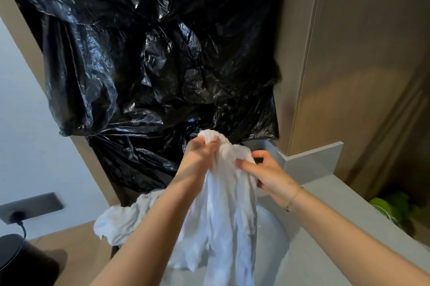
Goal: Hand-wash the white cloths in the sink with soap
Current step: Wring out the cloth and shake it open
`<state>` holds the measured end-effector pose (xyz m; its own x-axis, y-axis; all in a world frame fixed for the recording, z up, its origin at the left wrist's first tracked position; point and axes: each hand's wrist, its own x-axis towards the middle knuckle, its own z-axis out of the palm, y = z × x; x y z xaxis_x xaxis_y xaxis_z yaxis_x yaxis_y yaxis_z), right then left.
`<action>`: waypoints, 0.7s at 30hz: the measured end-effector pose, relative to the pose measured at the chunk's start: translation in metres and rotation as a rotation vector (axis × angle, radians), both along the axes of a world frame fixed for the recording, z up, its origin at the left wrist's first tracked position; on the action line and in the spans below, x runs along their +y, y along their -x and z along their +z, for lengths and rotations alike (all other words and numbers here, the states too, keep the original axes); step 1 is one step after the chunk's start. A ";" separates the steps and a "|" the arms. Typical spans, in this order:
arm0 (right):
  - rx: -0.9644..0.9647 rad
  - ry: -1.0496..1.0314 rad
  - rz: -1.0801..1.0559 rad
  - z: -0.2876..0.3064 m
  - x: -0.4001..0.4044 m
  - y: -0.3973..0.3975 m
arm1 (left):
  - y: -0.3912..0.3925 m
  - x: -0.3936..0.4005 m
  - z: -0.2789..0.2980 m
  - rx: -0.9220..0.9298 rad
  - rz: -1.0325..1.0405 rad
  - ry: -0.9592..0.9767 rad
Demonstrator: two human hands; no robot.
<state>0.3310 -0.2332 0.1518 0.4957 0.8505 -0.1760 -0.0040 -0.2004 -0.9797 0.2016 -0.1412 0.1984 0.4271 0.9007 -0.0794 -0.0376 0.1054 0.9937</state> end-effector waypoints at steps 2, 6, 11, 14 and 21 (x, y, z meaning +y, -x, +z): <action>-0.145 -0.091 -0.087 0.002 0.001 -0.002 | 0.003 0.005 0.003 0.014 0.025 -0.054; -0.731 -0.289 -0.172 0.002 0.006 -0.005 | 0.015 0.009 0.010 0.043 0.050 -0.152; -0.728 -0.275 -0.267 0.000 0.019 -0.024 | 0.032 0.012 0.017 0.171 0.063 -0.332; -0.360 -0.166 -0.238 -0.014 0.029 -0.032 | 0.037 0.015 0.019 0.183 0.089 -0.357; 0.078 0.141 -0.128 -0.045 -0.006 -0.020 | 0.041 0.007 0.038 0.081 0.104 -0.293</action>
<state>0.3508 -0.2388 0.1067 0.5782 0.7457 -0.3311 -0.1134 -0.3284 -0.9377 0.1602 -0.1344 0.2367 0.3348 0.9287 0.1595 0.0473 -0.1856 0.9815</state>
